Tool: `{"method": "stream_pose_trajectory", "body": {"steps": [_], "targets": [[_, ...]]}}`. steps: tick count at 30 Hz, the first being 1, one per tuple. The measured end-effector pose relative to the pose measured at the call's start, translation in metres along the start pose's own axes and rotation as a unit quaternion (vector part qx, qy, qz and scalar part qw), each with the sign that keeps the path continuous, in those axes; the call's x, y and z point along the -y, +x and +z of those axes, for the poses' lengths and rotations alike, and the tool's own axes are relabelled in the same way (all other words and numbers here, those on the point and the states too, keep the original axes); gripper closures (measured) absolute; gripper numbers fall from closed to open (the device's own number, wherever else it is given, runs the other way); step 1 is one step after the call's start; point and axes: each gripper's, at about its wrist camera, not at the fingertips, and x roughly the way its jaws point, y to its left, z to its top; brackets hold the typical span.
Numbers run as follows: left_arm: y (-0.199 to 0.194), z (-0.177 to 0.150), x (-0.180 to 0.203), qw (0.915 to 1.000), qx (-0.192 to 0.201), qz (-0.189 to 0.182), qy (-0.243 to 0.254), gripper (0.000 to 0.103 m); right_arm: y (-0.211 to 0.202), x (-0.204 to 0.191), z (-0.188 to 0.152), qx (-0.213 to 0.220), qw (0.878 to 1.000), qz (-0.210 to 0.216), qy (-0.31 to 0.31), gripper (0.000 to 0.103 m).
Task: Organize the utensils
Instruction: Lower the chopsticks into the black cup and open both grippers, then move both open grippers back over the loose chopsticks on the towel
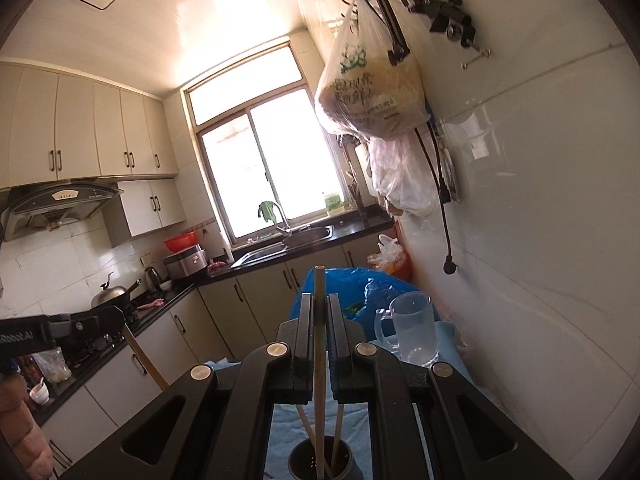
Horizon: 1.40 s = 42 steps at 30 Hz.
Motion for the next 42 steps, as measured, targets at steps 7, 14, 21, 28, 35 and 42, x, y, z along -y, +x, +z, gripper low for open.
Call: {"method": "stream_pose_trajectory", "body": {"steps": [7,14,21,28,35,42], "targets": [[0.041,-0.005,0.000,0.9997,-0.022,0.001,-0.006,0.096,0.032,0.012,-0.013,-0.029,1.000,-0.006,0.007,0.097],[0.074,-0.020,-0.012,0.9983,-0.054,0.005,-0.022,0.096,0.059,0.022,-0.034,-0.071,0.997,-0.015,0.010,0.097],[0.086,-0.028,-0.026,0.9968,-0.067,0.004,-0.042,0.096,0.071,0.031,-0.042,-0.112,0.993,-0.007,0.032,0.095],[0.066,-0.029,-0.036,0.9970,-0.050,0.006,-0.058,0.059,0.039,0.026,-0.027,-0.074,0.997,-0.010,0.030,0.067],[0.009,-0.044,-0.055,0.9975,-0.009,0.025,-0.066,0.043,-0.019,0.026,-0.024,-0.030,0.998,-0.007,0.050,0.043],[-0.031,-0.093,-0.096,0.9941,-0.007,0.064,-0.087,0.036,-0.037,0.006,-0.071,-0.089,0.995,0.013,0.029,0.034]]}}
